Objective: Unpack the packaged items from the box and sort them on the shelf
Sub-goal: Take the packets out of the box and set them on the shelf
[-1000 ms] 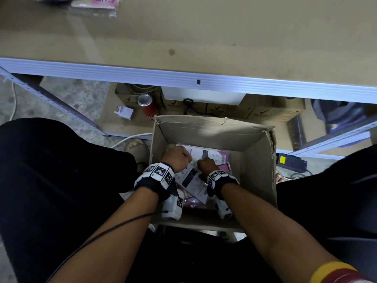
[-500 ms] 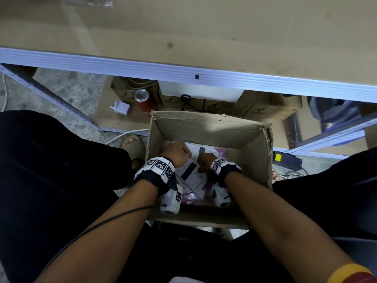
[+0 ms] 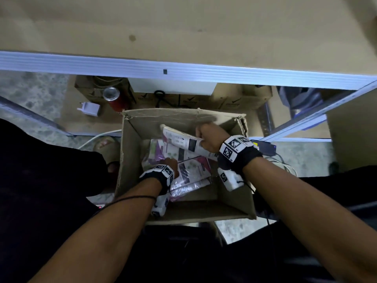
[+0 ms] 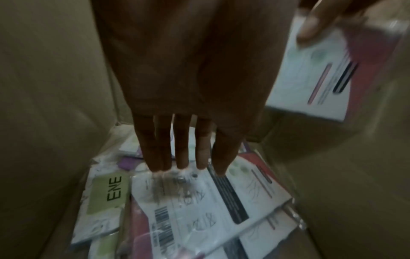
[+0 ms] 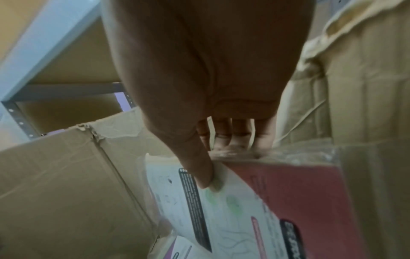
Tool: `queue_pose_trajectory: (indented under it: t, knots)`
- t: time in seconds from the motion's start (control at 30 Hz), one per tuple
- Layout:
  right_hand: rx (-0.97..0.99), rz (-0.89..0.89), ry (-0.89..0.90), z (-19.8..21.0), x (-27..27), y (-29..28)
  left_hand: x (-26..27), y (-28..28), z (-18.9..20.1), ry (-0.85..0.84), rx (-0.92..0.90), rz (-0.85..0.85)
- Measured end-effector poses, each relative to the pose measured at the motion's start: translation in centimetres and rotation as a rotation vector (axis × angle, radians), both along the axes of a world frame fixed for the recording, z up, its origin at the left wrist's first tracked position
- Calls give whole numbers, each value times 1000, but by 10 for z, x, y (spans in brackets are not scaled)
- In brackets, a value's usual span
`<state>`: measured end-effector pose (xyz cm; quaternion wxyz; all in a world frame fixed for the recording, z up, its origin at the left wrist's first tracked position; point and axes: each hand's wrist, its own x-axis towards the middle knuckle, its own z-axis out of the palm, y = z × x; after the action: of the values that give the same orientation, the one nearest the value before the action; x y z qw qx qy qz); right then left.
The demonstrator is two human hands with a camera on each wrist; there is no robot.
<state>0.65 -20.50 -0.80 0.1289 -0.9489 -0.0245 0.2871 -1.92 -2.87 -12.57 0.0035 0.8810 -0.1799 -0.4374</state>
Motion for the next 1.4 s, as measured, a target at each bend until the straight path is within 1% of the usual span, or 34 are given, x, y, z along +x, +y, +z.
queue_pose_trajectory:
  t: [0.07, 0.13, 0.2, 0.33, 0.43, 0.5, 0.6, 0.67, 0.77, 0.87, 0.93, 1.1, 1.3, 1.4]
  knots:
    - [-12, -17, 0, 6, -4, -2, -2, -2, -5, -57, 27, -40]
    - [-13, -42, 2, 8, -6, -4, -3, -3, -13, -109, 27, -45]
    - [2, -63, -11, 9, -6, -5, -3, -6, -20, -123, 25, -44]
    - [32, -75, -31, 12, -7, -9, 1, -9, -24, -144, 85, -39]
    - [44, -100, -36, 12, -6, -12, 3, -4, -27, -177, 107, -75]
    - [37, -116, -33, 12, -6, -14, 5, -1, -33, -141, 85, -91]
    - [28, -121, -60, 11, -7, -17, 13, 1, -33, -94, 44, -37]
    - [15, -119, -87, 11, -8, -16, 19, 1, -32, -129, -3, -14]
    - [-19, -120, -103, 10, -11, -13, 28, -2, -30, -234, -40, -36]
    - [-48, -134, -113, 8, -15, -11, 42, -8, -28, -280, -60, -52]
    - [-49, -138, -130, 7, -17, -10, 51, -9, -27, -277, -70, -65]
    - [-42, -142, -127, 5, -19, -11, 68, -3, -32, -203, -92, -83]
    - [-36, -154, -114, 0, -20, -12, 63, 6, -37, -159, -67, -65]
    - [-29, -153, -109, -1, -18, -13, 57, 5, -37, -141, -53, -21]
